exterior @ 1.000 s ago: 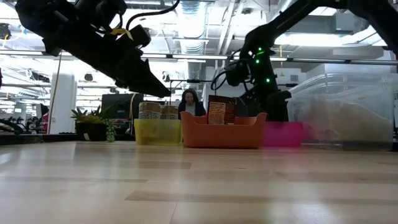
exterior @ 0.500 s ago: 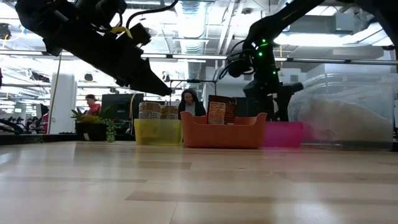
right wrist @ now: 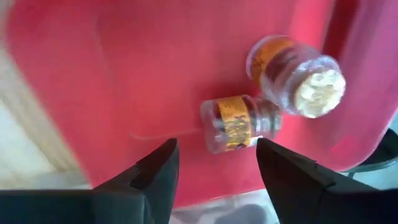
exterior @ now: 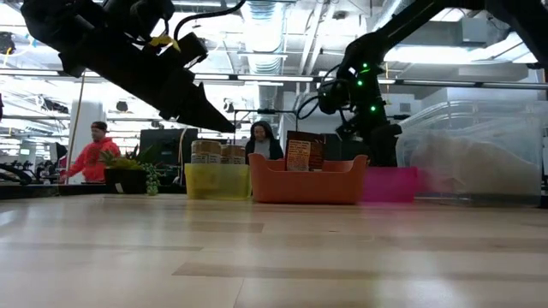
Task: Sort spices by type
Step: Put the right brown seasoning bottle into the pink bin
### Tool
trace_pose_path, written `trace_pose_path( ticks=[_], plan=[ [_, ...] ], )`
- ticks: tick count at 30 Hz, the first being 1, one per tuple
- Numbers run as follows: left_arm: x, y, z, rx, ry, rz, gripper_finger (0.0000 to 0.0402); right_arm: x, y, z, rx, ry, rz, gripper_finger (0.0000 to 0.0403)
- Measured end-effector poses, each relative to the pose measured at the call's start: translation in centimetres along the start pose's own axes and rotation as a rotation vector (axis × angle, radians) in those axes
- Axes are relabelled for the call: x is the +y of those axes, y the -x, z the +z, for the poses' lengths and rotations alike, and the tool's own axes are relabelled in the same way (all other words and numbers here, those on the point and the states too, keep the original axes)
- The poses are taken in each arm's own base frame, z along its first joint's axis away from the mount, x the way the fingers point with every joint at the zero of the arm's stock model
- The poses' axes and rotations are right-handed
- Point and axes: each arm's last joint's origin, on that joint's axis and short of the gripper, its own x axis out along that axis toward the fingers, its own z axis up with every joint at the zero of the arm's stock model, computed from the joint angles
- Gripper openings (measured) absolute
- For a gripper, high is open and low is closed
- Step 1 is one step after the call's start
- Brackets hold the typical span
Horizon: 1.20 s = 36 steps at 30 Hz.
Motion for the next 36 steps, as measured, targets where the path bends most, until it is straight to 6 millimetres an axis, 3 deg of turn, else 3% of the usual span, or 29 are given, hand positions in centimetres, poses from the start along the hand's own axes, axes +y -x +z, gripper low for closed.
trace_pose_path(
  ticks=[12, 21, 30, 36],
  plan=[
    [0.0, 0.0, 0.1, -0.012, -0.019, 0.001, 0.0270, -1.1, -0.3, -0.1, -0.040, 0.067, -0.018, 0.0394],
    [0.0, 0.0, 0.1, -0.008, -0.030, 0.001, 0.0270, -1.5, -0.5, -0.3, -0.042, 0.058, -0.017, 0.0388],
    [0.0, 0.0, 0.1, -0.007, -0.031, 0.001, 0.0270, -0.4, -3.2, 1.6, 0.093, 0.193, -0.051, 0.0388],
    [0.0, 0.0, 0.1, -0.005, -0.043, 0.001, 0.0270, -1.0, -4.0, 1.2, 0.111, 0.153, -0.007, 0.0388]
  ],
)
